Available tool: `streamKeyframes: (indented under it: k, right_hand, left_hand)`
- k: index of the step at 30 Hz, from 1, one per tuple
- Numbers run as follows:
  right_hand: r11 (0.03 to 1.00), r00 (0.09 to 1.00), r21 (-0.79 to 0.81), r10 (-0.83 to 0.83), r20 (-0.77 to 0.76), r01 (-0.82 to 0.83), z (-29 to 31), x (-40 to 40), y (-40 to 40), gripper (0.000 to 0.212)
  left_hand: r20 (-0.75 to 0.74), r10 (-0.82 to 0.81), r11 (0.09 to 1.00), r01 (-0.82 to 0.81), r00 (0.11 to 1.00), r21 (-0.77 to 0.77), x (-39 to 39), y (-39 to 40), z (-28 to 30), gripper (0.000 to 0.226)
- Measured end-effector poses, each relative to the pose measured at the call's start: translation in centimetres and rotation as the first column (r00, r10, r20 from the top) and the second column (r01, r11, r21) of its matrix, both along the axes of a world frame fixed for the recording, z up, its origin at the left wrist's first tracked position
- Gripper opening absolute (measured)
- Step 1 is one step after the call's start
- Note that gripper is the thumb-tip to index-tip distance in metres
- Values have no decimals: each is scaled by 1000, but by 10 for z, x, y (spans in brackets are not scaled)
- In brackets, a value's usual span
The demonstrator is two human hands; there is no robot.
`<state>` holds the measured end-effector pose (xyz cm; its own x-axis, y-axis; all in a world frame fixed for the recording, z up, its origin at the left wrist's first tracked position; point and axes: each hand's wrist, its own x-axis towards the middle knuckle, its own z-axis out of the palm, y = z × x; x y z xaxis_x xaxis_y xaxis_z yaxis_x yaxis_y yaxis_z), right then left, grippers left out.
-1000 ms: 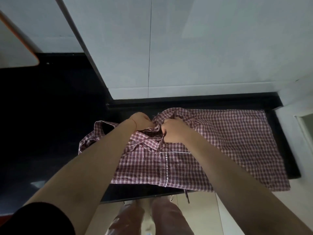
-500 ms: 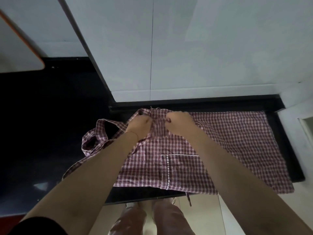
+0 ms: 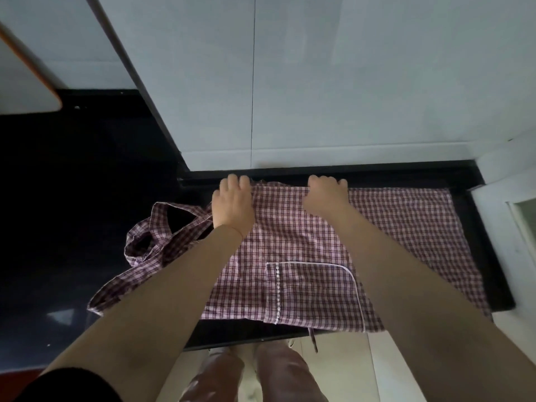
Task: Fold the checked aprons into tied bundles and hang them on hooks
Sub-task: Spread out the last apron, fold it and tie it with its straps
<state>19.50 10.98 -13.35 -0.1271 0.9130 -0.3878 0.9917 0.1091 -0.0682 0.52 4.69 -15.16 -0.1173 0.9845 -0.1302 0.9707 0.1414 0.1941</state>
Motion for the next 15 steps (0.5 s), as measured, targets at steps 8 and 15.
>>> streamKeyframes:
  k: [8, 15]
  right_hand:
    - [991, 994, -112, 82, 77, -73, -11, 18, -7, 15]
    - [989, 971, 116, 63, 230, -91, -18, 36, -20, 21]
  left_hand:
    - [-57, -337, 909, 308, 940, -281, 15, 0, -11, 96]
    - [-70, -211, 926, 177, 975, -334, 16, 10, 3, 41]
